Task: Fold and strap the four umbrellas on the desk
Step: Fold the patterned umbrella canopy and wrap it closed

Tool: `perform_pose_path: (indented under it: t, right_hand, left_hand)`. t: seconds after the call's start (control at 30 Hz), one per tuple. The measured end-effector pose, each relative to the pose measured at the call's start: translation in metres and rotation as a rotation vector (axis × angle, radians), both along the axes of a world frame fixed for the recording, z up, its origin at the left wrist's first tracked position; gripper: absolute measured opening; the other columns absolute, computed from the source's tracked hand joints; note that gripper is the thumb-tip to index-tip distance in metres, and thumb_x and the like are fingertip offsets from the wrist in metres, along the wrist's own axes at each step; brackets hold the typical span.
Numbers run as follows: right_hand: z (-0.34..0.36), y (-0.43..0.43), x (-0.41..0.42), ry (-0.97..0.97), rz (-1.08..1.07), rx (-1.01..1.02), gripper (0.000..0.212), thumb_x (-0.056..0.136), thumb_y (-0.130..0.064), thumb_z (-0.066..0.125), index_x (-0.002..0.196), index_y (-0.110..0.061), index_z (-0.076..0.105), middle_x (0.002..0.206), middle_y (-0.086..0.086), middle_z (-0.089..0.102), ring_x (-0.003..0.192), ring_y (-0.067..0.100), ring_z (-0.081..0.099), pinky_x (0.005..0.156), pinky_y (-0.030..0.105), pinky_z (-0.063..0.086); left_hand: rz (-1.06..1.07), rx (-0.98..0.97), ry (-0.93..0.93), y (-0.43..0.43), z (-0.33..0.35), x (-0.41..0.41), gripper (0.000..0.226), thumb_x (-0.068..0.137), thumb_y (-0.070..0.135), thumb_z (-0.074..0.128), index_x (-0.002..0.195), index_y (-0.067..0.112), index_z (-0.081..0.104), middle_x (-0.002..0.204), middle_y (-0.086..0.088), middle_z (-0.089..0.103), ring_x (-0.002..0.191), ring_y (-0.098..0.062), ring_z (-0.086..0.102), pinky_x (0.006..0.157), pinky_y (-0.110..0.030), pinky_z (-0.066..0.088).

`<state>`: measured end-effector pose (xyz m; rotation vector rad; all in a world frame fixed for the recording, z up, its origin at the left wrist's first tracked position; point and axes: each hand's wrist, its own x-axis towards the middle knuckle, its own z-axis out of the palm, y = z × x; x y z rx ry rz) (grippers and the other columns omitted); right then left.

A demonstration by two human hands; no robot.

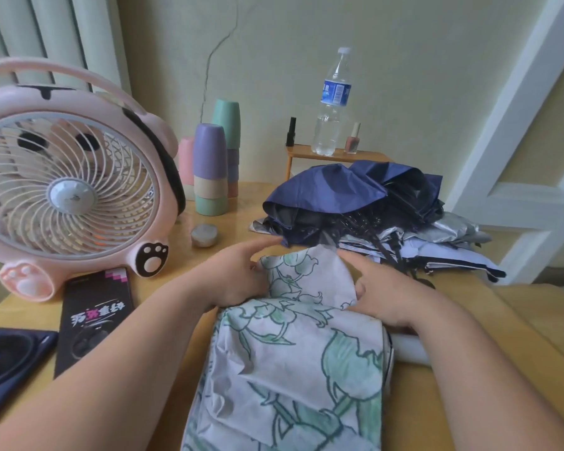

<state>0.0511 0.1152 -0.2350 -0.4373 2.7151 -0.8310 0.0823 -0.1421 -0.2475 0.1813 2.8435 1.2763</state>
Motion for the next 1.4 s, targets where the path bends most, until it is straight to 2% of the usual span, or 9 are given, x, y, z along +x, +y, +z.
perform_pose_path:
  t: [0.1,0.2,0.37,0.57,0.77,0.97,1.1,1.2,1.4]
  right_hand:
    - [-0.001,0.001,-0.001,-0.045,0.002,-0.047,0.093,0.08,-0.014,0.082,0.152,-0.047,0.032,0.061,-0.02,0.058,0.052,-0.003,0.048,0.054,0.01,0.037]
    - [-0.01,0.004,0.0,-0.055,-0.031,-0.171,0.11,0.077,-0.01,0.084,0.157,-0.049,0.019,0.077,0.012,0.069,0.065,0.011,0.057,0.068,0.028,0.046]
    - [-0.012,-0.001,-0.017,-0.029,-0.287,-0.589,0.074,0.083,-0.015,0.08,0.143,-0.042,0.046,0.078,0.004,0.073,0.066,0.01,0.063,0.064,0.025,0.042]
    - [0.0,-0.022,-0.047,-0.123,-0.504,-0.697,0.046,0.083,-0.029,0.079,0.126,-0.025,0.062,0.098,0.006,0.075,0.079,0.017,0.062,0.057,0.028,0.039]
    - [-0.009,-0.057,-0.05,-0.114,-0.662,-0.655,0.031,0.076,-0.018,0.073,0.104,-0.004,0.07,0.105,0.022,0.071,0.083,0.028,0.065,0.071,0.037,0.055]
    - [0.036,-0.078,-0.036,-0.247,-0.468,-0.435,0.05,0.075,-0.033,0.076,0.119,-0.01,0.065,0.126,0.002,0.061,0.112,0.024,0.059,0.102,0.041,0.048]
    - [0.029,-0.087,-0.024,-0.217,-0.656,-0.688,0.038,0.096,-0.016,0.06,0.131,-0.004,0.05,0.111,0.003,0.049,0.094,0.02,0.046,0.08,0.031,0.037]
    - [-0.001,-0.093,-0.014,-0.056,-0.812,-0.843,0.032,0.093,-0.006,0.053,0.125,-0.002,0.052,0.102,0.006,0.056,0.074,0.02,0.048,0.064,0.026,0.038]
    - [-0.018,-0.084,-0.014,0.07,-0.85,-0.914,0.046,0.095,0.003,0.046,0.133,-0.018,0.06,0.102,-0.001,0.058,0.065,0.008,0.049,0.046,0.015,0.041]
  left_hand:
    - [-0.051,-0.11,-0.023,0.001,0.001,0.001,0.068,0.086,0.005,0.063,0.135,0.051,0.051,0.112,0.026,0.063,0.087,0.007,0.062,0.069,-0.002,0.038]
    - [0.071,0.21,-0.03,-0.003,-0.008,-0.005,0.055,0.082,0.011,0.08,0.128,0.037,0.063,0.11,0.018,0.07,0.082,0.009,0.066,0.067,-0.005,0.047]
    - [0.398,0.424,0.055,0.0,-0.014,-0.018,0.032,0.08,0.019,0.086,0.107,0.021,0.068,0.111,0.003,0.066,0.076,-0.004,0.063,0.053,-0.011,0.047]
    - [0.319,0.457,-0.113,-0.001,-0.008,-0.015,0.048,0.073,-0.002,0.086,0.112,0.016,0.065,0.1,-0.006,0.065,0.062,-0.015,0.065,0.047,-0.019,0.05]
    - [0.181,-0.289,0.024,0.01,-0.006,-0.015,0.059,0.087,0.013,0.061,0.142,0.029,0.047,0.131,-0.002,0.057,0.1,-0.02,0.058,0.084,-0.025,0.043]
    - [0.107,-0.305,0.037,0.014,-0.012,-0.013,0.067,0.086,0.006,0.056,0.146,0.031,0.041,0.14,-0.004,0.042,0.091,-0.019,0.05,0.081,-0.026,0.04]
    - [0.101,-0.285,0.086,0.014,-0.014,-0.009,0.067,0.084,0.011,0.063,0.145,0.028,0.043,0.139,-0.004,0.044,0.094,-0.018,0.053,0.083,-0.026,0.043]
    - [0.129,-0.17,0.112,0.012,-0.013,-0.003,0.063,0.084,0.025,0.075,0.14,0.027,0.047,0.132,-0.003,0.055,0.103,-0.019,0.06,0.086,-0.024,0.043]
    - [0.386,0.716,-0.233,0.0,-0.002,-0.012,0.036,0.082,0.03,0.08,0.098,0.002,0.066,0.089,-0.022,0.071,0.067,-0.027,0.066,0.07,-0.045,0.063]
